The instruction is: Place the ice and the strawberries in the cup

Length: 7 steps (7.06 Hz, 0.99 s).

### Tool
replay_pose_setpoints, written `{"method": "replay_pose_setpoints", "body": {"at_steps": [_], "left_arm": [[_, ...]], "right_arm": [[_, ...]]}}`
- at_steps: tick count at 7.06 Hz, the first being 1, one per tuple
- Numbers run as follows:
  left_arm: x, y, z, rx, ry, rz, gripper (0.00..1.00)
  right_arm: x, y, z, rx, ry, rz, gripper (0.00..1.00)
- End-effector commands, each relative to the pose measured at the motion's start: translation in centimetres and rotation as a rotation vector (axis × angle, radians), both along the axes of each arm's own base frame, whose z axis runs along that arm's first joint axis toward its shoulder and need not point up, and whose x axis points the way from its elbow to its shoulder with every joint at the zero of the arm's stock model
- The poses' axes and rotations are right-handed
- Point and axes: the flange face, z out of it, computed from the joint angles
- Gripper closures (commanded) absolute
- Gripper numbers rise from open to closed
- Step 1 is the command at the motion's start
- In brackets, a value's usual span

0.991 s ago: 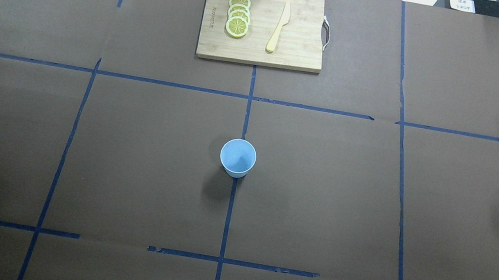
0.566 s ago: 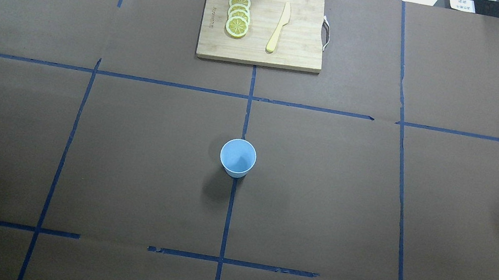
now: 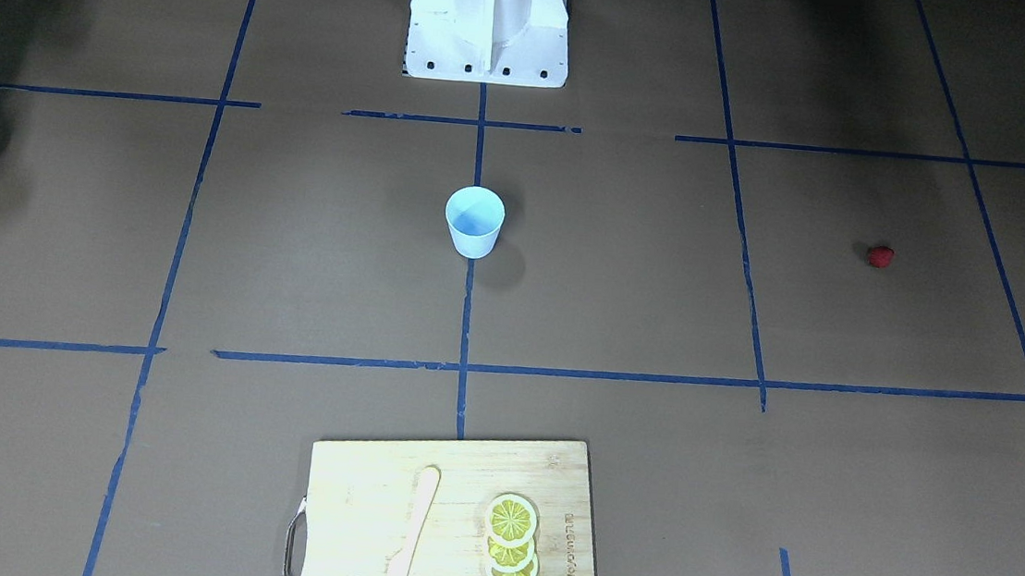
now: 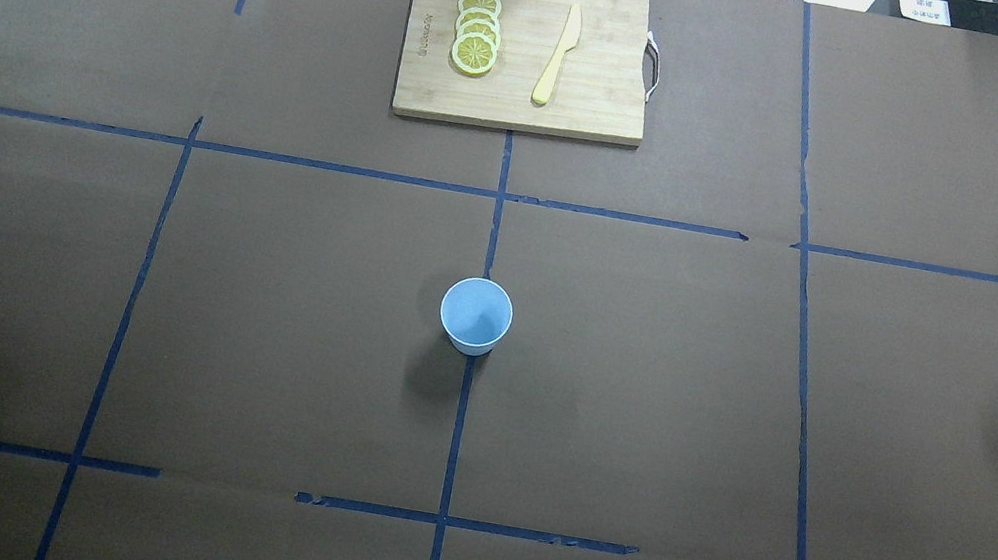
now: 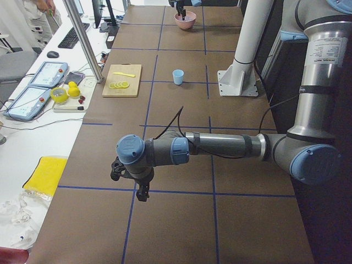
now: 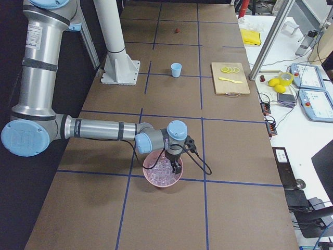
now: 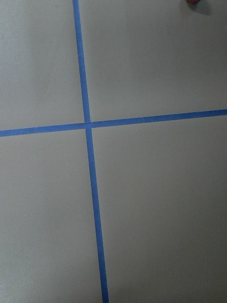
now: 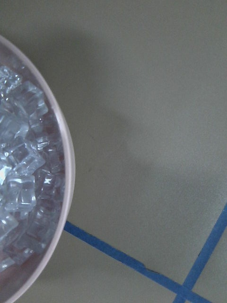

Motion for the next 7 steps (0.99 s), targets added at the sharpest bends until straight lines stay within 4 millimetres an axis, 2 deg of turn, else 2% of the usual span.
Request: {"method": "replay_pose_setpoints", "body": {"at_steps": [1,2,3,4,7], "left_arm": [[0.0,0.0,0.0,0.0,0.0,0.0,0.0],[-0.01,0.0,0.01,0.0,-0.001,0.0,0.0],[-0.01,0.0,0.01,0.0,-0.002,0.0,0.0],[-0.01,0.0,0.01,0.0,-0.002,0.0,0.0],[-0.01,0.0,0.01,0.0,-0.002,0.0,0.0]], "right_arm": [[-0.04,-0.02,-0.13,0.001,-0.001,0.001,0.08],[0.0,0.04,-0.04,0.001,0.002,0.001,0.4],[0.06,0.02,-0.12,0.005,0.002,-0.001,0.78],[0.06,0.0,-0.2,0.008,0.001,-0.002,0.88],[0.19,0.2,-0.08,0.008,0.002,-0.004,0.91]]}}
